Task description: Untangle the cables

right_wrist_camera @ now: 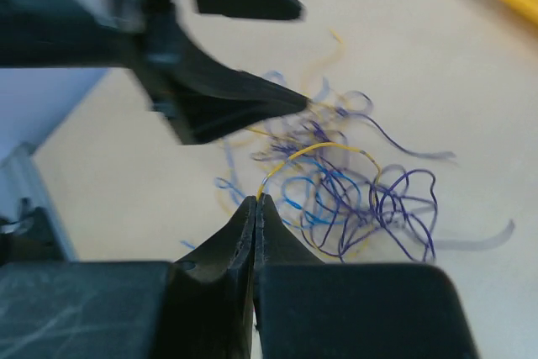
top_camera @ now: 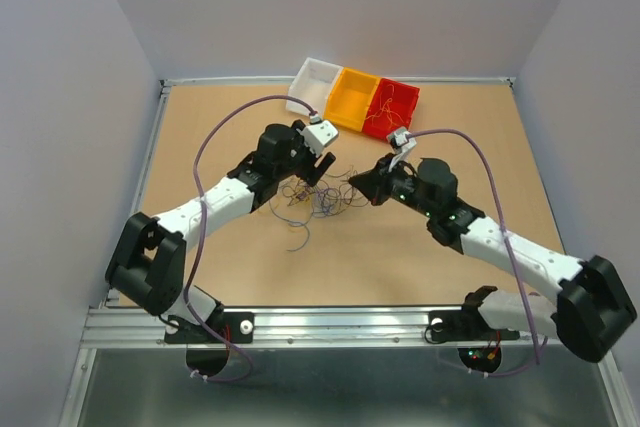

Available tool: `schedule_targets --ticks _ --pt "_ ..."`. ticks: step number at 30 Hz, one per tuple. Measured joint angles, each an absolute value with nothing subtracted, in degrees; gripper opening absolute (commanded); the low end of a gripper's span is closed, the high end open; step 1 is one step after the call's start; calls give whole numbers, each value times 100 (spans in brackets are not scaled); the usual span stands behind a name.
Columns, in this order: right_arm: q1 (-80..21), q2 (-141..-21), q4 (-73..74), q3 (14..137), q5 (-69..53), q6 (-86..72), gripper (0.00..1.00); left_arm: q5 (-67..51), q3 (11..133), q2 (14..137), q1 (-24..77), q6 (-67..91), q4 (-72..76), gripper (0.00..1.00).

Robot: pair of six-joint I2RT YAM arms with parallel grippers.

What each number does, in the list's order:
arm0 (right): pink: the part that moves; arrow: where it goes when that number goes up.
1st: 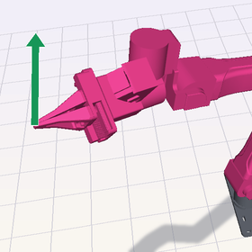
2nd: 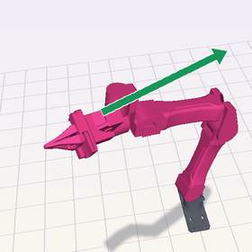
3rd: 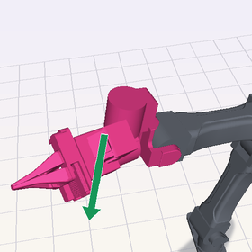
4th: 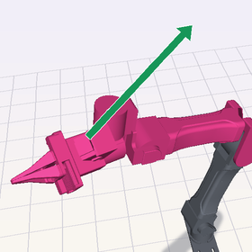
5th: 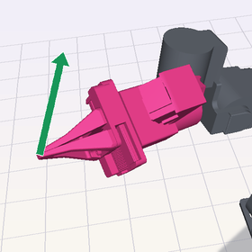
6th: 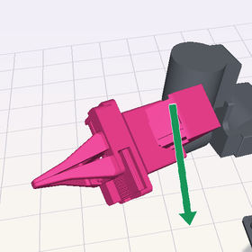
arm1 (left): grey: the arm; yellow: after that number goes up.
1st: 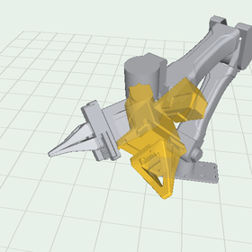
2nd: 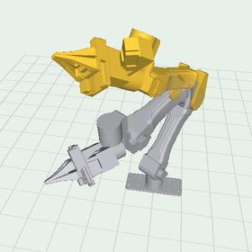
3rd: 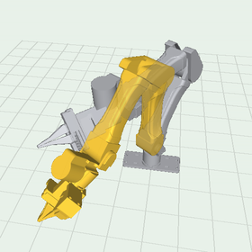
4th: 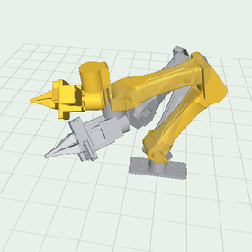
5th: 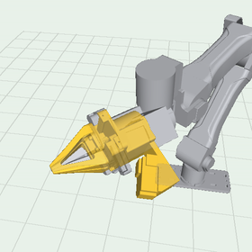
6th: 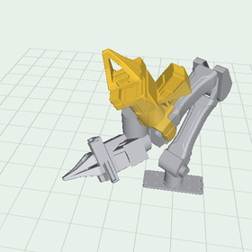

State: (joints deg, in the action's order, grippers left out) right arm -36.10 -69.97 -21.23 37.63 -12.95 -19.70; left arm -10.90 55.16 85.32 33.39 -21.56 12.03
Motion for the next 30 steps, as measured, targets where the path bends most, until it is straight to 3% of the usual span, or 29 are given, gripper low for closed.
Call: schedule_targets --ticks 5,11,30 --pt "-3736 -5798 -1776 3909 -1485 -1828 1 -1269 5137 7909 3293 -2104 1645 82" --pt "-3736 -5443 -1186 4512 -1525 -1728 0 -2056 4746 7242 2853 -1861 2095 83" --pt "-3736 -6965 -486 7179 -1599 -1885 1 -4003 4086 6276 2587 -1739 2727 86"
